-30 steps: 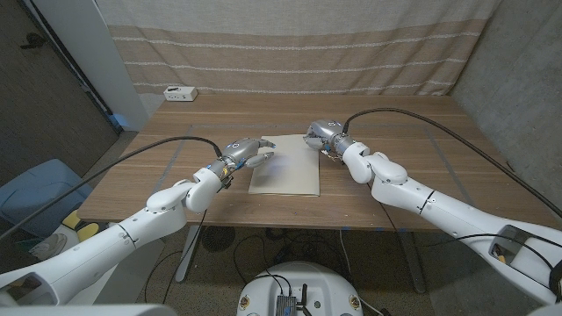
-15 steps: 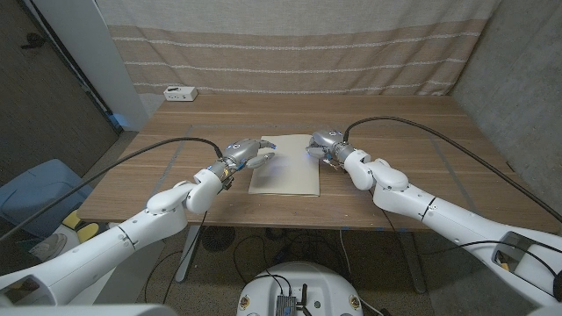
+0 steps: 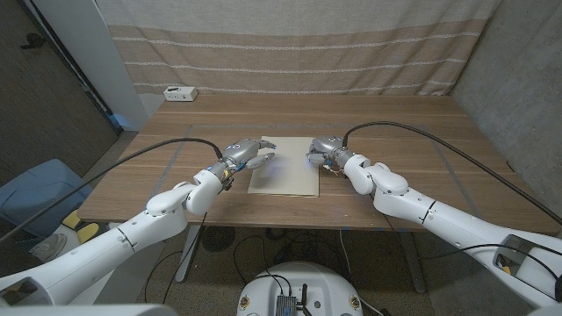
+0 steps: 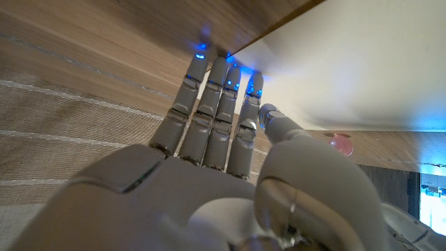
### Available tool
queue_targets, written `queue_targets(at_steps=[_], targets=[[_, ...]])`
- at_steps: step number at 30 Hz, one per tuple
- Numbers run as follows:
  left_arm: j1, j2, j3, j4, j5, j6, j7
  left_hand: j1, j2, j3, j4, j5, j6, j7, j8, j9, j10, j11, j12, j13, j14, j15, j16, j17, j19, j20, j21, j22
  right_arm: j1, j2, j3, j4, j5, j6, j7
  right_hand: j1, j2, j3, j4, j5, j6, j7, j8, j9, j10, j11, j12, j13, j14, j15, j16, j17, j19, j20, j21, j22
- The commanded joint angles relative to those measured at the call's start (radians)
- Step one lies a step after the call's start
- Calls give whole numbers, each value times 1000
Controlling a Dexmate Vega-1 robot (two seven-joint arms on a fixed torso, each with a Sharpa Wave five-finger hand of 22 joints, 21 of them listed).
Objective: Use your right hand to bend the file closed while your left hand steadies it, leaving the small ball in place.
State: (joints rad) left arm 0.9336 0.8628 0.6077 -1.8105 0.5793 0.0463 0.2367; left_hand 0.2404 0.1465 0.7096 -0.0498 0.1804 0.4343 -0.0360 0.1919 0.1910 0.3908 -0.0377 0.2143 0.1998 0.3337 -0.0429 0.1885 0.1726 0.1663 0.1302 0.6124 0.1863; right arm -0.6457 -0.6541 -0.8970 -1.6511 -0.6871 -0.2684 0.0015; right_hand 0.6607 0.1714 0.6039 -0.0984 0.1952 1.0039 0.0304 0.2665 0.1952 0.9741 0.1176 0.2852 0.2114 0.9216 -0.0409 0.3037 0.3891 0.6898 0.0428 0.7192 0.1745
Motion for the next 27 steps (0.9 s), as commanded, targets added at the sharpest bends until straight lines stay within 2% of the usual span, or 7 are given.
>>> queue_targets(at_steps=[1, 8, 14, 17, 21, 27], targets=[[5, 4, -4, -3, 2, -1, 5, -6, -8, 5, 1, -4, 0, 7, 0, -1, 6, 2, -1, 2, 1, -9, -1, 1, 9, -2, 0, 1, -3, 2, 4, -4, -8, 14, -11, -7, 2, 8, -1, -4, 11, 4, 0, 3, 7, 0, -2, 3, 5, 0, 5, 3, 12, 2, 4, 4], [0, 1, -2, 3, 2, -7, 6, -7, -8, 5, 1, -4, 0, 7, 0, -1, 6, 2, -1, 1, 0, -9, -2, 1, 9, -2, -1, 1, -24, -14, 40, -57, -8, 35, -73, -9, 1, 8, -1, -4, 12, 3, 0, 3, 9, -1, -3, 3, 4, 0, 5, 4, 12, 2, 4, 4], [-7, -4, 2, 11, 3, -13, 5, -8, -7, 6, 2, -4, 1, 7, 0, -1, 8, 4, -1, 1, 0, -9, -2, 1, 9, -2, -2, 1, -55, -43, 71, -137, -24, 56, -111, -9, -1, 12, -4, -3, 16, 5, 1, 3, 10, -2, -4, 3, 5, -5, 4, 2, 12, 2, 4, 4], [-11, -7, 4, 16, 4, -17, 5, -9, -7, 7, 2, -4, 1, 7, 0, -1, 9, 2, -1, 0, 0, -8, -2, 1, 9, -1, -2, 1, -70, -52, 83, -176, -27, 45, -88, -8, -1, 14, -6, -3, 17, 4, 1, 3, 13, -3, -4, 3, 6, -7, 4, 2, 11, 1, 3, 4], [-15, -11, 6, 22, 2, -20, 4, -10, -7, 7, 2, -4, 1, 8, 0, -1, 9, 3, -2, 0, 0, -8, -2, 1, 9, -1, -3, 1, -88, -61, 92, -210, -29, 29, -54, -9, -1, 13, -8, -4, 30, 1, 4, 4, 42, -4, 8, 8, 41, -8, 21, 9, 17, -1, 6, 4], [-21, -14, 9, 29, 2, -24, 4, -11, -7, 8, 3, -4, 0, 8, 0, -1, 8, 4, -2, 0, 1, -8, -2, 1, 10, -1, -4, 1, -107, -65, 100, -226, -21, 13, -12, -11, 1, 13, -12, -5, 50, 8, 11, 5, 69, -6, 21, 19, 72, -9, 46, 30, 38, -6, 15, 5]])
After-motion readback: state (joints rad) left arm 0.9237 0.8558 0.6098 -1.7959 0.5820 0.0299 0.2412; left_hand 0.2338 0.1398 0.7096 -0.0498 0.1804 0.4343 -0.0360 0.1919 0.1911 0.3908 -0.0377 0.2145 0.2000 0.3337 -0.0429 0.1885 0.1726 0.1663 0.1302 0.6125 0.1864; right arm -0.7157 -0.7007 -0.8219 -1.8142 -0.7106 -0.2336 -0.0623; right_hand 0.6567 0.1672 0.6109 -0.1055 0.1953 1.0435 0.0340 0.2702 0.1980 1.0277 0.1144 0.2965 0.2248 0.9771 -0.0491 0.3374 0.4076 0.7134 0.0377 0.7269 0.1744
